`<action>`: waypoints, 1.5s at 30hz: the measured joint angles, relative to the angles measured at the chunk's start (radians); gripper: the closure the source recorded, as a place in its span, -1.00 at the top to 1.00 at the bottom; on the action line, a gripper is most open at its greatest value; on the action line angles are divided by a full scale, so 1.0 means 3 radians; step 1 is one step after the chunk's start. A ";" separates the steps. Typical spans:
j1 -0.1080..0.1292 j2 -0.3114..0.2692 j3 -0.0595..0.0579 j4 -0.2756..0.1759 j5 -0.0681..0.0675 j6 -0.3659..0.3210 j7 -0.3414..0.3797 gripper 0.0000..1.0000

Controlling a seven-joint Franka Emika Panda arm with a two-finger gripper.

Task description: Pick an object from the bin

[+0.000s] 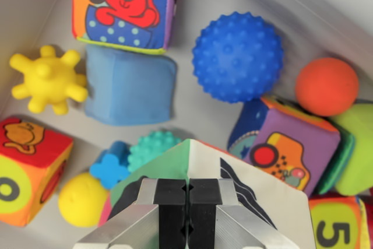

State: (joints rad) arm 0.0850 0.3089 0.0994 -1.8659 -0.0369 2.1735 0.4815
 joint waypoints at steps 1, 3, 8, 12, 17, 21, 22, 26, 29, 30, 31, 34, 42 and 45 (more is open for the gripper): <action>0.0000 -0.0016 0.0000 0.0018 0.0003 -0.0035 -0.0002 -1.00; 0.0000 -0.0047 0.0000 0.0048 0.0008 -0.0097 -0.0006 -1.00; 0.0000 -0.0118 0.0001 0.0134 0.0019 -0.0252 -0.0013 -1.00; 0.0000 -0.0172 0.0001 0.0208 0.0024 -0.0377 -0.0018 -1.00; 0.0000 -0.0220 0.0002 0.0318 0.0029 -0.0539 -0.0024 -1.00; 0.0000 -0.0257 0.0002 0.0398 0.0034 -0.0652 -0.0027 -1.00; 0.0000 -0.0265 0.0002 0.0423 0.0035 -0.0685 -0.0028 -1.00; 0.0000 -0.0283 0.0002 0.0500 0.0037 -0.0781 -0.0031 -1.00; 0.0001 -0.0295 0.0002 0.0566 0.0038 -0.0859 -0.0032 -1.00; 0.0001 -0.0300 0.0003 0.0584 0.0038 -0.0884 -0.0032 -1.00; 0.0002 -0.0305 0.0003 0.0604 0.0039 -0.0907 -0.0033 -1.00; 0.0002 -0.0314 0.0003 0.0649 0.0039 -0.0962 -0.0034 -1.00; 0.0003 -0.0326 0.0003 0.0764 0.0040 -0.1091 -0.0036 -1.00; 0.0003 -0.0327 0.0003 0.0793 0.0040 -0.1117 -0.0036 -1.00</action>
State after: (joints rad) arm 0.0860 0.2107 0.1002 -1.6280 -0.0248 1.8384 0.4706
